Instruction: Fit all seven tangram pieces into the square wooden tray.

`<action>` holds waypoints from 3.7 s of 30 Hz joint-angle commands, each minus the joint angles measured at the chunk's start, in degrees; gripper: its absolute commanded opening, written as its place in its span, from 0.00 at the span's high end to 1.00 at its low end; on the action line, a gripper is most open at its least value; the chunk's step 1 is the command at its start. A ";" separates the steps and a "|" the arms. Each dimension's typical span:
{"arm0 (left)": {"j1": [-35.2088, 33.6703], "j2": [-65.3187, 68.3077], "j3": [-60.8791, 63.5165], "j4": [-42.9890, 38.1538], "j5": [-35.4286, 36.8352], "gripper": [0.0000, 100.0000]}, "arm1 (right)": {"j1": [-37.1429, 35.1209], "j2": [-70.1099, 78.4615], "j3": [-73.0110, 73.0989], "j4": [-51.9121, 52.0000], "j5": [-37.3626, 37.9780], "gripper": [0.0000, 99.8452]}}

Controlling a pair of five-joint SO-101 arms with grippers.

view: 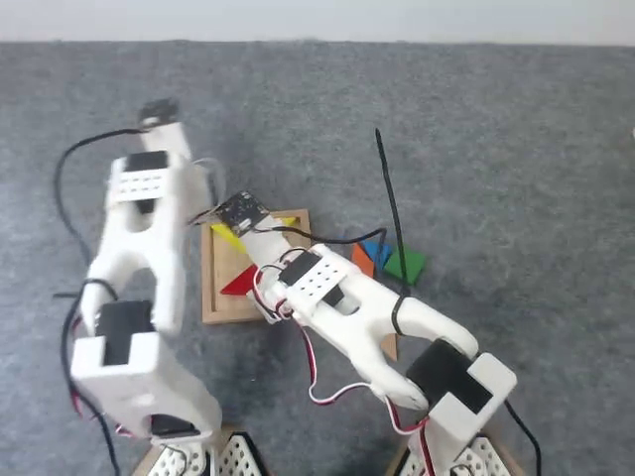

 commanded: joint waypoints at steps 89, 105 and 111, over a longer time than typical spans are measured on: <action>-2.02 -9.49 -27.65 28.31 -4.40 0.99 | 10.42 -50.59 26.73 0.40 6.95 0.99; -4.75 -58.11 20.53 28.84 -41.41 0.88 | 10.51 -49.71 28.31 0.75 8.97 0.99; -0.79 -65.05 28.26 24.35 -45.54 0.71 | 10.24 -43.82 26.29 0.57 8.97 0.99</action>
